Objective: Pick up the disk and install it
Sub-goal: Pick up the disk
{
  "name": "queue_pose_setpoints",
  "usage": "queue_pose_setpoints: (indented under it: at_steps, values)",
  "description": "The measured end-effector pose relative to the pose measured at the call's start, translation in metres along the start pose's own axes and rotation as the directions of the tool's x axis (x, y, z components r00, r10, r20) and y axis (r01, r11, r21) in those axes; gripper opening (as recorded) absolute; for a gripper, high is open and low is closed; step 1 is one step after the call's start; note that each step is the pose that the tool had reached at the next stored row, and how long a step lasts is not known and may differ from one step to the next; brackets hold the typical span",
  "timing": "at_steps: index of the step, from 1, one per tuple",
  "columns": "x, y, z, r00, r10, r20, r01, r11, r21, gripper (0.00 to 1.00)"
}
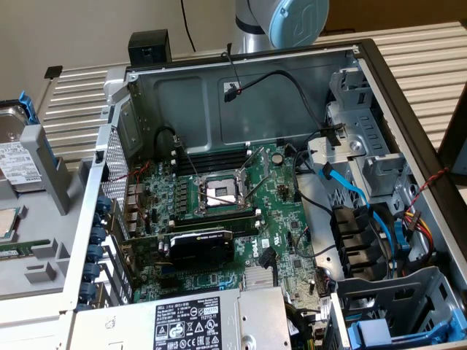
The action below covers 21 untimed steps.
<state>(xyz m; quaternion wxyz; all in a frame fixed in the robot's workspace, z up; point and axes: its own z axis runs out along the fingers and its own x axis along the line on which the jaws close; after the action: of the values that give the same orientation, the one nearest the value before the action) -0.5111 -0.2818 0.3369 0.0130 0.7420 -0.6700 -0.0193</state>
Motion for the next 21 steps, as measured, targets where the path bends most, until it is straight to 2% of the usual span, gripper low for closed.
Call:
queue_pose_setpoints:
  at_steps: [3, 9, 18, 21]
  values:
    - [0.001, -0.0028, 0.0046, 1.0, 0.0, 0.0055, 0.0, 1.0, 0.0007, 0.62]
    - [0.001, -0.0033, 0.0129, 0.9998, -0.001, 0.0213, 0.001, 1.0, 0.0017, 0.62]
    - [-0.003, 0.0005, 0.0235, 0.9995, -0.001, 0.0302, 0.001, 1.0, -0.0005, 0.62]
    - [-0.003, 0.0007, 0.0257, 0.9995, -0.001, 0.0317, 0.002, 1.0, -0.006, 0.62]
